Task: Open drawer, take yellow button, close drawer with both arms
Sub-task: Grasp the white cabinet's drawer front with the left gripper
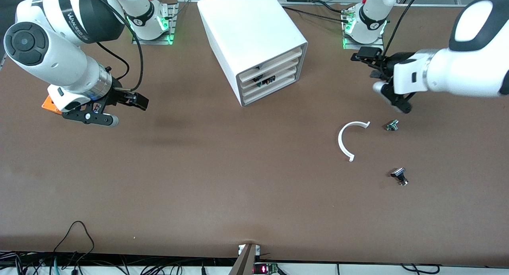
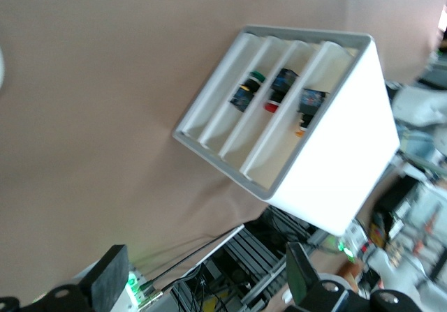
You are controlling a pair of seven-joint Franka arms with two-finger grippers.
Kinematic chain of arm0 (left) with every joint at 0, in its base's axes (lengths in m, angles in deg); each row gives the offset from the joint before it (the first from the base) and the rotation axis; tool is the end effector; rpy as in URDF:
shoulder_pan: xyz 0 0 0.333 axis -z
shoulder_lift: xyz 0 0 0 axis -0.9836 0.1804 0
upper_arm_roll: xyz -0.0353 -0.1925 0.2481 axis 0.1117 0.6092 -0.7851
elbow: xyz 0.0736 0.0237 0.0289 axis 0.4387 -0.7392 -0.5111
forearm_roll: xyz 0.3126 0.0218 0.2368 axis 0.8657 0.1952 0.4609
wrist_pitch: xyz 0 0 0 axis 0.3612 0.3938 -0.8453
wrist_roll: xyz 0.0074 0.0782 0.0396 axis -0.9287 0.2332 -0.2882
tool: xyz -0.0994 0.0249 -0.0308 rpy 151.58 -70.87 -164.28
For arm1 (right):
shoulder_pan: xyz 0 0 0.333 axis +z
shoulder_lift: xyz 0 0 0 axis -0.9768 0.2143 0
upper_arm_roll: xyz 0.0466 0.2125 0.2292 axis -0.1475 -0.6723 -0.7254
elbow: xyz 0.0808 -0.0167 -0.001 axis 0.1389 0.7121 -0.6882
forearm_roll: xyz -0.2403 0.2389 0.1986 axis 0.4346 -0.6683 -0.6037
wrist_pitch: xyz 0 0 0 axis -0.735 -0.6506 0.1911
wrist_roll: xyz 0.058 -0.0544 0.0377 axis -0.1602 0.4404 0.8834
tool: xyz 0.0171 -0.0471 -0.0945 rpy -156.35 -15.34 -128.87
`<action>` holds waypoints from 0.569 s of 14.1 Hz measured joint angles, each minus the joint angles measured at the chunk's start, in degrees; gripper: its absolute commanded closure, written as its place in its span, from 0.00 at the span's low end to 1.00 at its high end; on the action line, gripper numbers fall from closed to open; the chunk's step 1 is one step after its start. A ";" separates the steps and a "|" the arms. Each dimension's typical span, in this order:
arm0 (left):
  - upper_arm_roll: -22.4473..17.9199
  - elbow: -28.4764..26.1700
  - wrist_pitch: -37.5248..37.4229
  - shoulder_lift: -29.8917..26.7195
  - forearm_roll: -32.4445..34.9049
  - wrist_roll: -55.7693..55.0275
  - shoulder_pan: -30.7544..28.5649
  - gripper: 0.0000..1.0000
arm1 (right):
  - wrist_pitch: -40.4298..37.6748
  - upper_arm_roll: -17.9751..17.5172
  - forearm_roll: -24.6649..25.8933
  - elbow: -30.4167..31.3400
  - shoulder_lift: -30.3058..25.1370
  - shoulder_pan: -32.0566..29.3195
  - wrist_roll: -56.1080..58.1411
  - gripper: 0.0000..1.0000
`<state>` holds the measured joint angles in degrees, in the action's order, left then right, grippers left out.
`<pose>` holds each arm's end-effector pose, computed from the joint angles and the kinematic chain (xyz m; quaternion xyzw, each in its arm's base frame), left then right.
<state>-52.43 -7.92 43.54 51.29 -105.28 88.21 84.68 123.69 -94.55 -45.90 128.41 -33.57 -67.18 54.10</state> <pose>0.5513 -0.1480 0.5033 0.8947 -0.2179 -0.2420 0.3059 0.5818 0.1628 0.5036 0.9949 -0.0841 -0.0538 0.0107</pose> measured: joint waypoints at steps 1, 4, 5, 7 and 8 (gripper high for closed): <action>0.07 -0.38 0.06 2.18 -2.28 3.02 0.83 0.01 | 0.09 0.00 0.00 -0.19 0.20 0.10 -0.44 0.01; 0.46 -0.48 4.22 7.98 -11.20 6.25 4.35 0.01 | 0.21 0.00 0.00 -0.28 0.48 0.31 -1.34 0.01; 0.65 -0.48 7.03 9.29 -13.60 7.27 5.31 0.01 | 0.23 0.00 -0.01 -0.30 0.62 0.33 -1.42 0.01; 0.76 -0.73 12.74 11.28 -17.25 9.68 7.15 0.07 | 0.39 0.00 -0.01 -0.66 1.10 0.49 -1.44 0.01; 0.79 -1.42 15.37 11.85 -18.78 10.96 7.96 0.13 | 0.42 0.00 -0.01 -0.98 1.22 0.66 -1.45 0.01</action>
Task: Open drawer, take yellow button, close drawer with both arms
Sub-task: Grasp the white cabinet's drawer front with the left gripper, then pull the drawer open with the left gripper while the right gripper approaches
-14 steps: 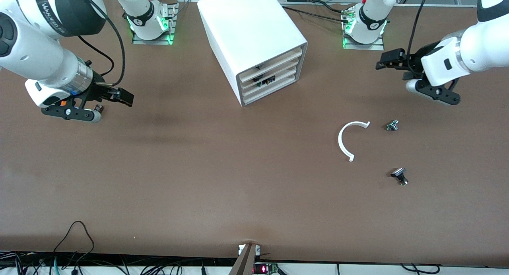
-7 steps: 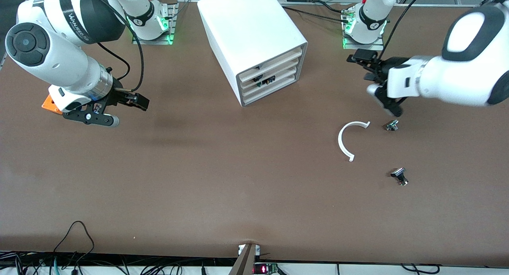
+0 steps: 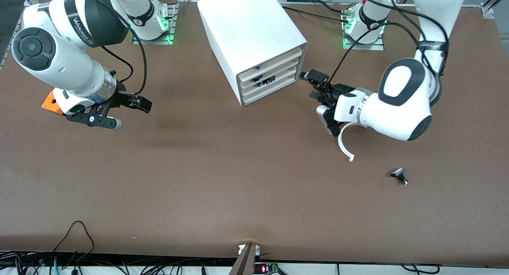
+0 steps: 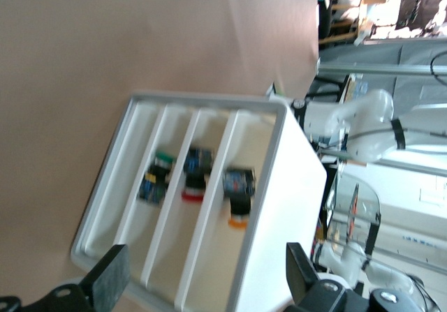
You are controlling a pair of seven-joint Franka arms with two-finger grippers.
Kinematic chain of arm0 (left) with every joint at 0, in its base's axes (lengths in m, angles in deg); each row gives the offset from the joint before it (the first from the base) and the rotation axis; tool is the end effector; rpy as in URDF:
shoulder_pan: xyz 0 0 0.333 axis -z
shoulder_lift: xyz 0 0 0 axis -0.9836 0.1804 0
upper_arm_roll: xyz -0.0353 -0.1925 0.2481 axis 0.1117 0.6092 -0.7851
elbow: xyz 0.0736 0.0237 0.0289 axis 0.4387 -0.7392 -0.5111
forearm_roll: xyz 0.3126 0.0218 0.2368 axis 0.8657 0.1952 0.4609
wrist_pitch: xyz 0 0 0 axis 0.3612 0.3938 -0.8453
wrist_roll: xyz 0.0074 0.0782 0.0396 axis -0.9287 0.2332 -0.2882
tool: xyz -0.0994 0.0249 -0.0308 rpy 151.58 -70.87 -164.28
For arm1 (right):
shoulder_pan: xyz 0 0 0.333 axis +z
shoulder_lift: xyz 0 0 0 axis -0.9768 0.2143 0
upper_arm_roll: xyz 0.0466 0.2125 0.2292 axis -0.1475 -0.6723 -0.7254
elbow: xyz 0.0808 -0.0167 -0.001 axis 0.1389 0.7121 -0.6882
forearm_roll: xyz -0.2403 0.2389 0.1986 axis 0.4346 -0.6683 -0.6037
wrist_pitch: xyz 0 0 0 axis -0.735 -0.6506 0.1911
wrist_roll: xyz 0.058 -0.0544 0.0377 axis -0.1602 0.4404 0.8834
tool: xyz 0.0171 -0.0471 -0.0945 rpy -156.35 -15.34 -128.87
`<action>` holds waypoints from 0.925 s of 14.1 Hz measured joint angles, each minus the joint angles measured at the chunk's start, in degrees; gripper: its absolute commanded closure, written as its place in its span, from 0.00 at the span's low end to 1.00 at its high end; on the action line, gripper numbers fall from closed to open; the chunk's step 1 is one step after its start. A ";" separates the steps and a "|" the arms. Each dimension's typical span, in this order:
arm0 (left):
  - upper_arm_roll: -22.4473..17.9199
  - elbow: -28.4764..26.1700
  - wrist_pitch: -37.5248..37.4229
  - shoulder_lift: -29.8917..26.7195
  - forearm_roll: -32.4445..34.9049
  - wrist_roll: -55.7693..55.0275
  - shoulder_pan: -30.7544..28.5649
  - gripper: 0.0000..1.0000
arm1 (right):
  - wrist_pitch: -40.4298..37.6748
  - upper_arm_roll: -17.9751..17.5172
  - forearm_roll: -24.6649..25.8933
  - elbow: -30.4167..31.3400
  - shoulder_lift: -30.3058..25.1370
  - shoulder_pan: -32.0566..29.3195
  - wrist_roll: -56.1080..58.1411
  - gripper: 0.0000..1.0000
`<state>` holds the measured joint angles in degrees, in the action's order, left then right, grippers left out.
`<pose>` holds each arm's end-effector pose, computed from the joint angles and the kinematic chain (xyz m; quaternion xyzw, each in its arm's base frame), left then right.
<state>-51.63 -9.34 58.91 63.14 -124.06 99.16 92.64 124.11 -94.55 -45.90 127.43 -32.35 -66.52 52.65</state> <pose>0.5796 -0.2636 0.3970 0.8294 -0.2546 -0.1895 0.4598 0.5863 0.1709 0.4993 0.9944 -0.0911 -0.0524 0.0102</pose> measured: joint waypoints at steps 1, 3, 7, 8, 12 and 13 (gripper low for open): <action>0.02 -1.40 2.03 0.33 -1.84 1.89 0.70 0.18 | 0.00 0.00 0.00 -0.29 0.05 0.27 -0.12 0.01; 0.02 -6.02 4.16 0.62 -6.74 7.80 1.30 0.21 | 0.00 -0.02 0.00 -0.80 0.43 1.42 -1.54 0.01; -0.24 -15.92 6.08 1.15 -17.00 16.94 0.95 0.22 | 0.09 0.03 0.00 -2.17 1.66 2.25 -2.44 0.01; -0.25 -17.83 6.65 1.24 -18.81 18.89 0.90 0.25 | 0.09 0.05 0.00 -2.70 1.72 2.25 -2.52 0.01; -0.23 -22.25 7.07 1.32 -20.42 23.68 0.90 0.34 | 0.09 0.05 0.00 -3.53 1.72 2.26 -3.52 0.01; -0.19 -22.92 7.07 1.32 -20.42 24.28 1.02 0.34 | 0.09 0.05 0.00 -3.53 1.73 2.26 -3.56 0.01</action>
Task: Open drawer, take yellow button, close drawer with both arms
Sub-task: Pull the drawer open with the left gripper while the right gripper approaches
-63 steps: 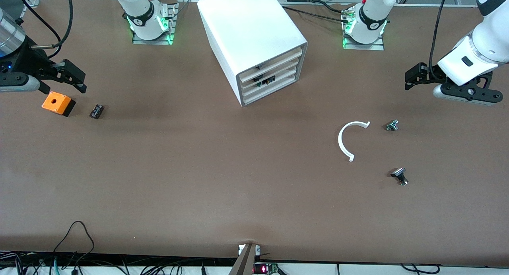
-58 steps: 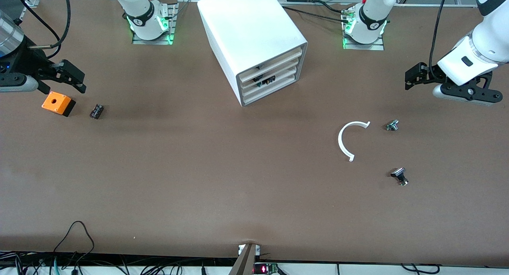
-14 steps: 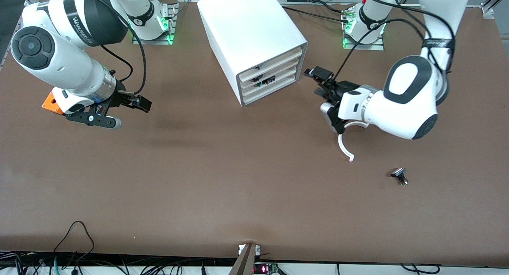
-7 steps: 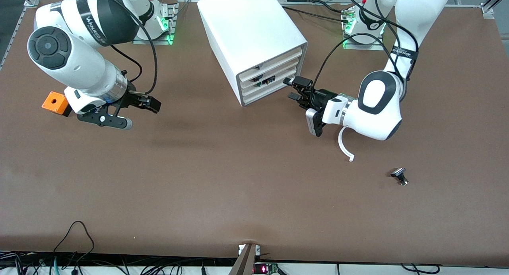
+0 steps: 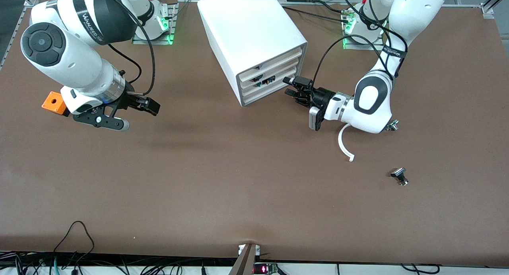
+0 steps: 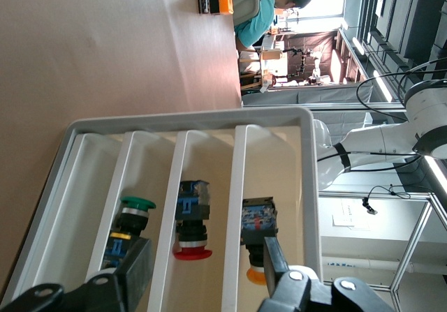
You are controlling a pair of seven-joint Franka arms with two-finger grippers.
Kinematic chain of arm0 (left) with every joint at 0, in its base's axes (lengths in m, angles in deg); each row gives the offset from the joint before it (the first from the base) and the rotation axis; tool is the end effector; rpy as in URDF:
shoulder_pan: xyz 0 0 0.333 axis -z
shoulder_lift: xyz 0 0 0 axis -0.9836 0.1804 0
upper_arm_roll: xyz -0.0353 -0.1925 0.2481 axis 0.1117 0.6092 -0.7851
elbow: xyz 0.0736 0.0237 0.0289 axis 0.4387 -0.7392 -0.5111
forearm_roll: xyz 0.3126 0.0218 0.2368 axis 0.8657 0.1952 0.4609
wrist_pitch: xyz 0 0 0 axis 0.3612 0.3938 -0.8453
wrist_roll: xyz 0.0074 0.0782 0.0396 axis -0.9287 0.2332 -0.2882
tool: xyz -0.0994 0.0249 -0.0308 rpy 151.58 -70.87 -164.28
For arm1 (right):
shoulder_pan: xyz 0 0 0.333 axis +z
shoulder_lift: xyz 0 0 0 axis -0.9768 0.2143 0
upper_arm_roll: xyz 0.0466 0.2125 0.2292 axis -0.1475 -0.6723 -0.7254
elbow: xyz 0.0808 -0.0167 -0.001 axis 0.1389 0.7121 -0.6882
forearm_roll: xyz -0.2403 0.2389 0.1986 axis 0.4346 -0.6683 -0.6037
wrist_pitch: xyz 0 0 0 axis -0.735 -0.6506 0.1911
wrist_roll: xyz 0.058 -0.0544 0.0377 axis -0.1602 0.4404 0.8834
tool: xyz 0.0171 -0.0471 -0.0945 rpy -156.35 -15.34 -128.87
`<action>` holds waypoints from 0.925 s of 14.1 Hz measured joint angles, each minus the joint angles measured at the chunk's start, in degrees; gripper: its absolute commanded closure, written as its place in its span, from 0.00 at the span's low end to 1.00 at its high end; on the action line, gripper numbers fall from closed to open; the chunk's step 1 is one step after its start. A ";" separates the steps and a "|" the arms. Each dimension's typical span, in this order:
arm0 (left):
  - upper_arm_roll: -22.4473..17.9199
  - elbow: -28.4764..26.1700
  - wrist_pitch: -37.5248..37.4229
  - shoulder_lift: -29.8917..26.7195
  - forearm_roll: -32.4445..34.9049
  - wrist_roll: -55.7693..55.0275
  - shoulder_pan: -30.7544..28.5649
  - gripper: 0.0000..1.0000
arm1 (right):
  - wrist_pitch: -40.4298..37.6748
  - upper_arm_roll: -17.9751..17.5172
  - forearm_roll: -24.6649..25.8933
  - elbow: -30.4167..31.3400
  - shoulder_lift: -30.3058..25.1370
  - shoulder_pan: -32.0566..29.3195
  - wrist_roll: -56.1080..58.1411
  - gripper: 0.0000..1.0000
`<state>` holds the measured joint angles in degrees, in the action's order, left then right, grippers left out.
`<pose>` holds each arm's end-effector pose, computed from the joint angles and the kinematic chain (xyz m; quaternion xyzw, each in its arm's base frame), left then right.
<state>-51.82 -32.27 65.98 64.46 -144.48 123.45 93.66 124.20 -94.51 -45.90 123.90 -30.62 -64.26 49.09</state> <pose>0.5034 -0.2628 0.2500 0.7499 -0.2079 -0.1524 0.6093 0.5917 0.1966 0.5098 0.9939 -0.1032 -0.0374 0.0047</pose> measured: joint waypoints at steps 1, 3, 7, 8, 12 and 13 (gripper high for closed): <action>0.07 -0.55 0.00 -0.02 0.00 0.57 0.22 0.34 | 0.00 0.00 0.00 -0.01 0.00 0.00 -0.02 0.01; 0.26 -2.02 -0.01 -0.35 0.00 2.08 0.51 0.34 | 0.00 0.00 0.00 -0.16 0.00 0.00 -0.04 0.01; 0.40 -6.42 -0.21 -1.65 -0.02 6.09 0.61 0.35 | 0.00 0.03 0.00 -0.92 0.00 0.00 -0.04 0.01; 0.54 -7.01 -0.36 -2.24 -0.03 6.41 0.61 0.36 | 0.00 0.08 0.00 -1.24 0.00 -0.03 -0.02 0.01; 0.84 -9.27 -0.63 -4.78 -0.05 6.45 0.61 0.39 | 0.00 0.32 0.00 -1.86 0.00 -0.15 0.06 0.01; 1.04 -9.85 -0.67 -4.97 -0.08 6.45 0.61 0.41 | 0.00 0.33 0.00 -1.86 0.00 -0.16 0.06 0.01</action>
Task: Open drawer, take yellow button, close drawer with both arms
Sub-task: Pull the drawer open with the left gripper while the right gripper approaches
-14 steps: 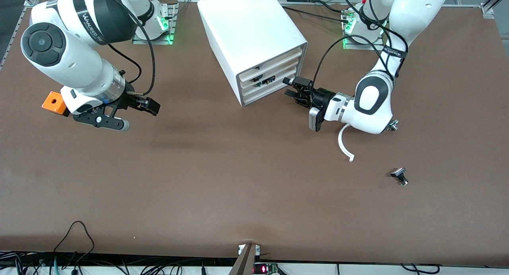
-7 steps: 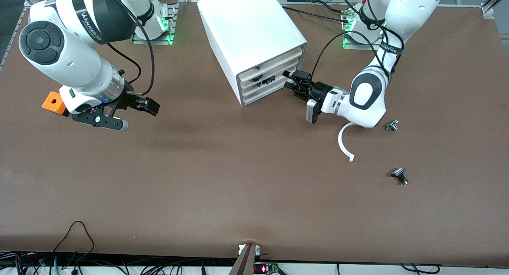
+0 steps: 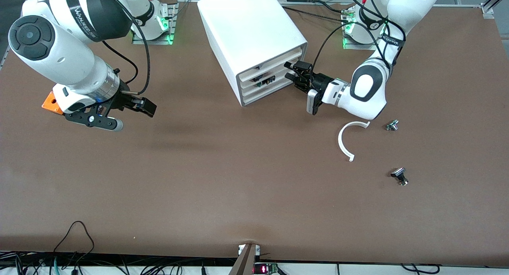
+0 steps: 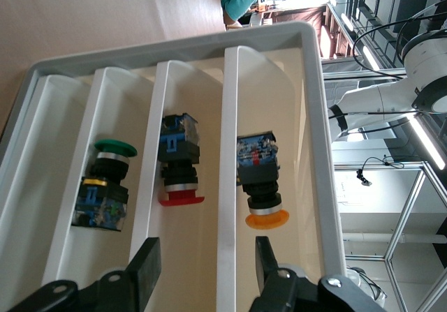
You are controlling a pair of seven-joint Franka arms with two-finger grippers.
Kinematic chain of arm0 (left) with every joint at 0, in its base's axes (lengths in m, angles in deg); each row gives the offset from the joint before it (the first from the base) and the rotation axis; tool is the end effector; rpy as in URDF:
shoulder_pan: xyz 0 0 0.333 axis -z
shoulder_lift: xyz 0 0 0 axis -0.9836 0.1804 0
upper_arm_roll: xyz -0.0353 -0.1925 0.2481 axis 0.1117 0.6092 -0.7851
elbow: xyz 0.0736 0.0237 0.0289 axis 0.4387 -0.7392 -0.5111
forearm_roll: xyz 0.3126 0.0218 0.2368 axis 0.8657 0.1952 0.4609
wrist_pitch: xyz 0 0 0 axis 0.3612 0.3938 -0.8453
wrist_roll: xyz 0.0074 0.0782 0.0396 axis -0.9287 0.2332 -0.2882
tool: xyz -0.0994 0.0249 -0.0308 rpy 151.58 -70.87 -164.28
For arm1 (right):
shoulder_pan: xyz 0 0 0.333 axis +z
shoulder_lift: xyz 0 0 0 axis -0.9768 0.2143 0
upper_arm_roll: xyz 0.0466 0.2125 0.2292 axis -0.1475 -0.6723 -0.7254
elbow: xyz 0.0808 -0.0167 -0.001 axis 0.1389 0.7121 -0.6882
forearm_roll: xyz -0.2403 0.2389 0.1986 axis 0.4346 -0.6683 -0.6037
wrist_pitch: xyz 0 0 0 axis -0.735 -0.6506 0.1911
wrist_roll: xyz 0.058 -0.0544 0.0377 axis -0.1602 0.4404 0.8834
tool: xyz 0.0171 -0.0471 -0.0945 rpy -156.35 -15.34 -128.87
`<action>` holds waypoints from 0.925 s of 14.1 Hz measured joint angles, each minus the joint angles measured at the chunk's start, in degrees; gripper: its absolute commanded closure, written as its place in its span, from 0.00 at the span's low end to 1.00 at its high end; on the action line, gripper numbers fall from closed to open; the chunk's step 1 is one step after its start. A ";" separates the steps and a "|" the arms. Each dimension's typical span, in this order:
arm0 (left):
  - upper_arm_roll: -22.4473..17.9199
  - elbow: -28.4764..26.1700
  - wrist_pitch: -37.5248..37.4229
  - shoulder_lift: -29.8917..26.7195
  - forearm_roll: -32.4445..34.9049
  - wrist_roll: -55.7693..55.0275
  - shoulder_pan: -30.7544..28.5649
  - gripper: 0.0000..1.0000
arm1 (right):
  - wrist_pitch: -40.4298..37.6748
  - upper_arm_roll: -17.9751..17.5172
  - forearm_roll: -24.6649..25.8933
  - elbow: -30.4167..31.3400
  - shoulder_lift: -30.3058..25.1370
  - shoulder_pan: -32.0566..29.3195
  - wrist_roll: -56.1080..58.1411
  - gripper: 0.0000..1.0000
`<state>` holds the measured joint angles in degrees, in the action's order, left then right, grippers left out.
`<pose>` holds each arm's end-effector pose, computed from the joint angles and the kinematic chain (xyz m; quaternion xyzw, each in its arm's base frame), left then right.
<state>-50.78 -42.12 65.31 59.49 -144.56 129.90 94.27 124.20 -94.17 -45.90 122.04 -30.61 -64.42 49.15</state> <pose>0.4451 -0.2618 0.2406 0.7316 -0.2356 -0.1638 0.6184 0.5966 0.1926 0.5250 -0.9940 0.1072 0.0225 0.0016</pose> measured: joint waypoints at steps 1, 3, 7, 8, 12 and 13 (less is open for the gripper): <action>0.45 -0.52 -0.02 -0.03 -0.11 0.00 0.00 0.42 | 0.00 0.00 0.00 0.00 0.00 0.00 0.00 0.01; 1.67 -1.90 -0.02 -0.04 -1.87 0.01 0.01 0.42 | 0.00 0.00 0.00 -0.01 0.00 0.00 -0.01 0.01; 3.94 -3.81 -0.01 -0.06 -3.85 0.11 0.02 0.78 | 0.00 0.01 0.00 -0.01 0.00 0.00 -0.01 0.01; 4.19 -4.02 0.00 -0.07 -3.86 0.11 0.02 0.88 | 0.00 0.01 0.00 -0.01 0.00 -0.01 -0.01 0.01; 4.30 -4.19 -0.14 -0.21 -3.92 0.12 -0.02 1.00 | 0.00 0.01 0.00 -0.01 0.00 -0.01 -0.01 0.01; 4.34 -4.21 -0.21 -0.39 -3.94 0.12 -0.01 1.00 | 0.00 0.02 0.00 -0.01 0.00 -0.01 -0.01 0.01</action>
<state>-46.44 -46.33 65.10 59.10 -148.50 130.02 94.26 124.20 -94.16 -45.90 122.03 -30.61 -64.43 49.14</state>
